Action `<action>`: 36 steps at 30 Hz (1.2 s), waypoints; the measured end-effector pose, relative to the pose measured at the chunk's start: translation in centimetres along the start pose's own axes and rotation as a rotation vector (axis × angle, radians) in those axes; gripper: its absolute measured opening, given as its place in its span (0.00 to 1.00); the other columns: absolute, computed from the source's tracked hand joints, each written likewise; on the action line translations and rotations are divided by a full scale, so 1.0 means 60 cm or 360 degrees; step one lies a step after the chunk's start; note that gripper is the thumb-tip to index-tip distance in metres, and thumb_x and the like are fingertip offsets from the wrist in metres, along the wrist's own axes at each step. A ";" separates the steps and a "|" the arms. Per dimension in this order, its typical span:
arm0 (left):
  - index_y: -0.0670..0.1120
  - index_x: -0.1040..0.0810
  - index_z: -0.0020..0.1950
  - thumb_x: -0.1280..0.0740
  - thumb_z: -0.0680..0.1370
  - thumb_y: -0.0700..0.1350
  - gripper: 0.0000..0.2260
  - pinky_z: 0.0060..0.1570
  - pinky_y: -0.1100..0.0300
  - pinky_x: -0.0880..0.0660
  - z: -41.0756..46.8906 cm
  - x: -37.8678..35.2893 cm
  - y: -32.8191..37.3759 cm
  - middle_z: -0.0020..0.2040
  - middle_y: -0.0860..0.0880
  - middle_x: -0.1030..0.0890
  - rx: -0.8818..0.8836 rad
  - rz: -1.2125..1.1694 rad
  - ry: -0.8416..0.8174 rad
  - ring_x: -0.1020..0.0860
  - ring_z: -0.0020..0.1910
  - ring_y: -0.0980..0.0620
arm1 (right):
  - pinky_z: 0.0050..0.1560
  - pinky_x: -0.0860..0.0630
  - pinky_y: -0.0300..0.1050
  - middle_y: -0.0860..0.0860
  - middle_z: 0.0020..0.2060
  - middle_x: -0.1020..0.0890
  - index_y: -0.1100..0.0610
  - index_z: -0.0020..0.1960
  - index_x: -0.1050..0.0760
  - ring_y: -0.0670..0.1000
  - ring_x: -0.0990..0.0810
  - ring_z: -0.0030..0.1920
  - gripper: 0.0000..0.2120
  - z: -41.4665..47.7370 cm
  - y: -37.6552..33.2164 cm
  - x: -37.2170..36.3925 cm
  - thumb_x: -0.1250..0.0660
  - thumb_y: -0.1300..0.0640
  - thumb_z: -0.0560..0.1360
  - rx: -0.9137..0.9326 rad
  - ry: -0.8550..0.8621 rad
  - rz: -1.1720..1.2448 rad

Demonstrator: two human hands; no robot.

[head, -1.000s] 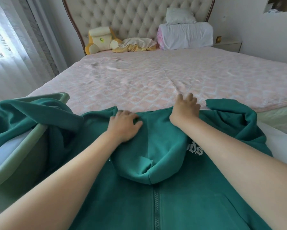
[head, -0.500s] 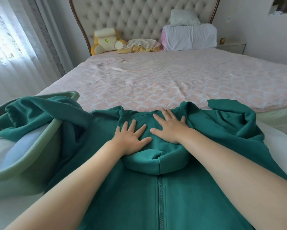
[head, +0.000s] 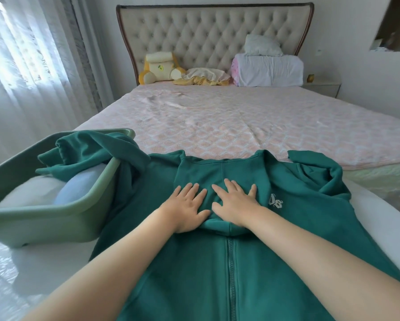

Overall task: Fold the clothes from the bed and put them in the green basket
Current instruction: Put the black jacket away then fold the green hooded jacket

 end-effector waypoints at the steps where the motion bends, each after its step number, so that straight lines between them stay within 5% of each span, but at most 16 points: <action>1: 0.50 0.57 0.82 0.53 0.82 0.63 0.32 0.78 0.49 0.59 -0.004 0.004 0.001 0.82 0.46 0.57 0.0002 -0.0005 -0.0015 0.60 0.80 0.50 | 0.72 0.61 0.75 0.53 0.82 0.55 0.42 0.81 0.54 0.53 0.57 0.81 0.31 -0.002 0.000 0.001 0.51 0.39 0.80 -0.0007 -0.0005 -0.0011; 5: 0.54 0.45 0.81 0.45 0.82 0.58 0.28 0.77 0.51 0.46 -0.034 0.047 -0.015 0.81 0.50 0.44 0.0037 -0.0283 -0.0118 0.47 0.80 0.50 | 0.74 0.56 0.72 0.57 0.81 0.52 0.46 0.82 0.53 0.57 0.54 0.81 0.31 -0.012 -0.012 0.016 0.53 0.39 0.81 -0.0014 -0.0108 -0.0221; 8: 0.57 0.35 0.77 0.41 0.82 0.53 0.22 0.72 0.50 0.35 -0.065 0.093 -0.054 0.75 0.51 0.31 0.0084 -0.0409 -0.0005 0.32 0.73 0.49 | 0.75 0.47 0.67 0.58 0.79 0.42 0.52 0.79 0.42 0.59 0.46 0.79 0.28 -0.013 -0.044 0.056 0.46 0.46 0.81 0.0031 -0.0133 -0.0291; 12: 0.54 0.21 0.65 0.42 0.82 0.44 0.15 0.62 0.57 0.30 -0.113 0.161 -0.115 0.63 0.54 0.20 0.0005 -0.0509 0.0465 0.25 0.63 0.51 | 0.70 0.33 0.59 0.53 0.73 0.32 0.48 0.75 0.33 0.58 0.32 0.72 0.26 -0.009 -0.146 0.125 0.41 0.51 0.77 0.0288 0.0078 0.0197; 15: 0.51 0.20 0.60 0.43 0.78 0.36 0.18 0.57 0.55 0.29 -0.155 0.196 -0.170 0.56 0.52 0.20 0.0049 -0.0359 0.0950 0.27 0.59 0.49 | 0.62 0.27 0.54 0.52 0.64 0.25 0.49 0.68 0.28 0.56 0.26 0.64 0.23 -0.004 -0.247 0.168 0.43 0.55 0.73 0.0572 0.0297 0.0549; 18: 0.48 0.24 0.62 0.42 0.76 0.34 0.19 0.60 0.51 0.30 -0.195 0.200 -0.246 0.59 0.50 0.23 0.0316 -0.0378 0.1243 0.30 0.60 0.47 | 0.63 0.26 0.53 0.51 0.69 0.29 0.48 0.73 0.33 0.54 0.25 0.63 0.24 0.001 -0.337 0.205 0.39 0.56 0.77 0.0715 0.0473 0.0738; 23: 0.48 0.30 0.69 0.42 0.77 0.36 0.22 0.64 0.47 0.31 -0.236 0.168 -0.348 0.65 0.46 0.26 0.0724 -0.0670 0.1201 0.31 0.64 0.45 | 0.66 0.28 0.55 0.52 0.78 0.39 0.49 0.81 0.51 0.57 0.34 0.74 0.35 0.033 -0.435 0.225 0.38 0.49 0.80 0.0640 0.0461 0.0448; 26: 0.52 0.34 0.73 0.43 0.77 0.34 0.26 0.61 0.47 0.28 -0.240 0.157 -0.356 0.64 0.48 0.26 0.0690 -0.0844 0.1167 0.28 0.61 0.47 | 0.58 0.24 0.53 0.55 0.67 0.26 0.52 0.76 0.38 0.59 0.26 0.65 0.25 0.060 -0.449 0.220 0.38 0.52 0.81 0.0547 0.0446 0.0313; 28: 0.55 0.37 0.76 0.43 0.77 0.33 0.30 0.56 0.52 0.27 -0.235 0.156 -0.349 0.62 0.49 0.26 0.0646 -0.0827 0.1146 0.27 0.58 0.49 | 0.48 0.25 0.47 0.53 0.55 0.20 0.52 0.61 0.24 0.57 0.21 0.56 0.12 0.063 -0.443 0.217 0.39 0.56 0.79 0.0567 0.0465 0.0407; 32: 0.60 0.44 0.78 0.40 0.77 0.39 0.32 0.43 0.51 0.27 -0.213 0.172 -0.326 0.59 0.48 0.24 0.0748 -0.0627 0.1093 0.24 0.52 0.46 | 0.40 0.30 0.46 0.46 0.47 0.22 0.50 0.55 0.26 0.51 0.23 0.46 0.09 0.039 -0.404 0.221 0.38 0.55 0.75 0.0633 0.0602 0.0768; 34: 0.61 0.35 0.73 0.38 0.76 0.46 0.26 0.36 0.56 0.32 -0.204 0.190 -0.308 0.54 0.51 0.20 0.0855 -0.0389 0.1042 0.22 0.50 0.46 | 0.38 0.29 0.48 0.47 0.42 0.23 0.49 0.49 0.28 0.51 0.24 0.43 0.04 0.025 -0.369 0.222 0.38 0.55 0.74 0.0628 0.0653 0.0900; 36: 0.58 0.22 0.56 0.37 0.74 0.48 0.13 0.33 0.58 0.35 -0.195 0.211 -0.283 0.48 0.53 0.18 0.0854 -0.0260 0.1056 0.22 0.45 0.46 | 0.39 0.29 0.49 0.47 0.39 0.24 0.48 0.43 0.31 0.51 0.26 0.40 0.04 0.013 -0.327 0.219 0.37 0.56 0.74 0.0602 0.0667 0.1020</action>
Point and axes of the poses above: each hand's wrist, its own z-axis towards the middle knuckle, its own x-axis out of the back of the hand, y = z × x, the point moved 2 cm from there along z, towards the middle knuckle
